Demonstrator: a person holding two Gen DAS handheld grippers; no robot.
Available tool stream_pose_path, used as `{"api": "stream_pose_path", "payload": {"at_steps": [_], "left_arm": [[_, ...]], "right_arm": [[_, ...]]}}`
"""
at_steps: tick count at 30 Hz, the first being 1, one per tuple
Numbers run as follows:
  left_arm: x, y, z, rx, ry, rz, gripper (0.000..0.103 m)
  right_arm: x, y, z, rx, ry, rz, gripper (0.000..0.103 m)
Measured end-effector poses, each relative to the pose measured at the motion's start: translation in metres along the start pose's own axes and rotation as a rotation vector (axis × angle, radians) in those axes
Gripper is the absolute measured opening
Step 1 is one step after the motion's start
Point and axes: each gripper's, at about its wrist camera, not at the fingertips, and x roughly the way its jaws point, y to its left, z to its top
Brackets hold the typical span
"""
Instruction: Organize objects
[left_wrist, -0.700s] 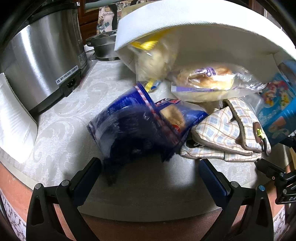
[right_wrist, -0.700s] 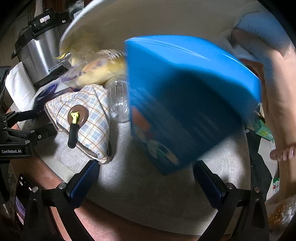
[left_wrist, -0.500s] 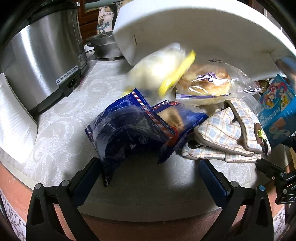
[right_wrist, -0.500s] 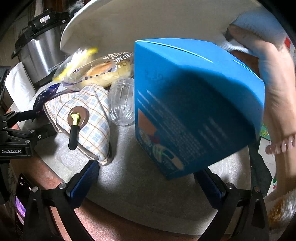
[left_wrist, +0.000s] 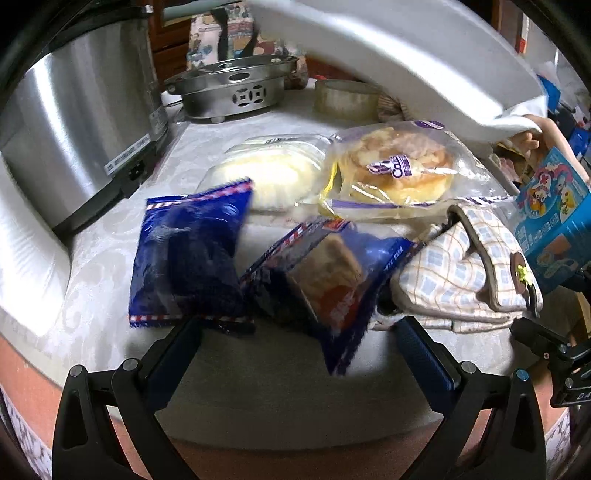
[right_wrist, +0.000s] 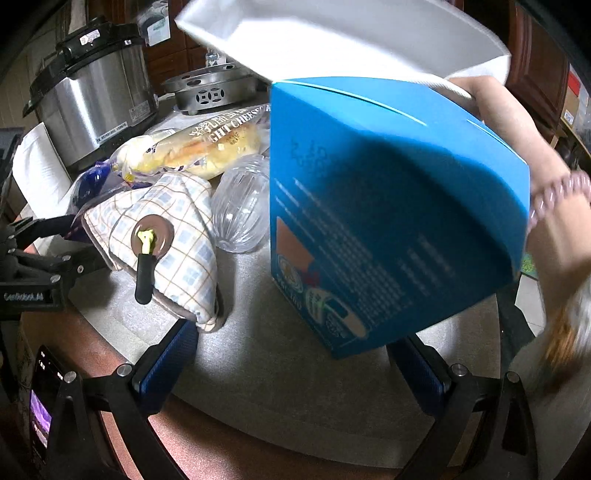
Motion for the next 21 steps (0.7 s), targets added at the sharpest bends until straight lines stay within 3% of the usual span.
{"api": "stream_pose_path", "payload": {"at_steps": [21], "left_arm": [[-0.003,0.0079,-0.0022,0.062,0.001,-0.041,0.103]], "right_arm": [[0.0002,-0.0003,0.0,0.0,0.0,0.0,0.103]]}}
